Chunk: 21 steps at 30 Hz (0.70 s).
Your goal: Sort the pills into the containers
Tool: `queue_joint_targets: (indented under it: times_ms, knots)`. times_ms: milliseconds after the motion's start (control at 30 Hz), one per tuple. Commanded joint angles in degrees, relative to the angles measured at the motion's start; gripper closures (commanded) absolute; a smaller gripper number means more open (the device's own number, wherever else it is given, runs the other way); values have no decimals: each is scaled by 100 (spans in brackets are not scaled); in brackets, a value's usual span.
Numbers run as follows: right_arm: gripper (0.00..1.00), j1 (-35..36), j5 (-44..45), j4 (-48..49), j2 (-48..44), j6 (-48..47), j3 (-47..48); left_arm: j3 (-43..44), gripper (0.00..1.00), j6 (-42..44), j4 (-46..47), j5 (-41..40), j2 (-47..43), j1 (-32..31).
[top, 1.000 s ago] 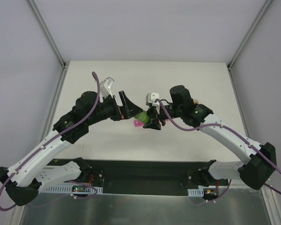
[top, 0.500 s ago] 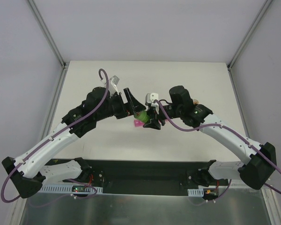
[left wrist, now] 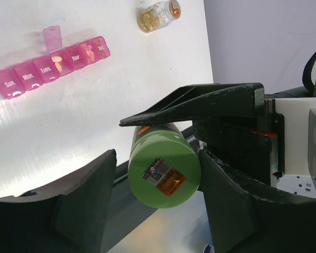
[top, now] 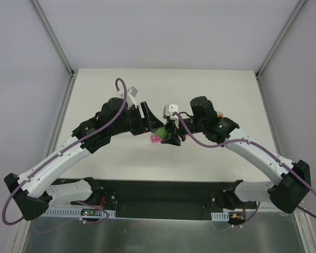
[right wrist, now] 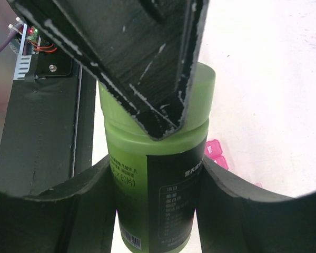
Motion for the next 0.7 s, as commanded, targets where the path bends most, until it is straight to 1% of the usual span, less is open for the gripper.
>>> queue_joint_targets:
  times_ms: [0,33,133,233,367,500,667]
  knots:
    - [92,24,-124,141,-60,68,269,264,43,158,-95,96,0,-89]
    - [92,33,-133,141,-51,85,277,282,46,211,-95,114,-8,-89]
    - [92,24,-220,141,-42,120,269,326,59,342,-104,193,18,-89]
    - [92,15,-414,167,-25,182,277,343,64,457,-121,333,44,-89]
    - [92,-46,-879,264,-16,331,251,352,66,641,-139,649,44,-89]
    - [92,-90,-1476,290,2,402,242,449,66,1045,-332,957,105,-80]
    - [92,-117,-1943,351,81,569,278,765,66,1669,-850,1370,299,-80]
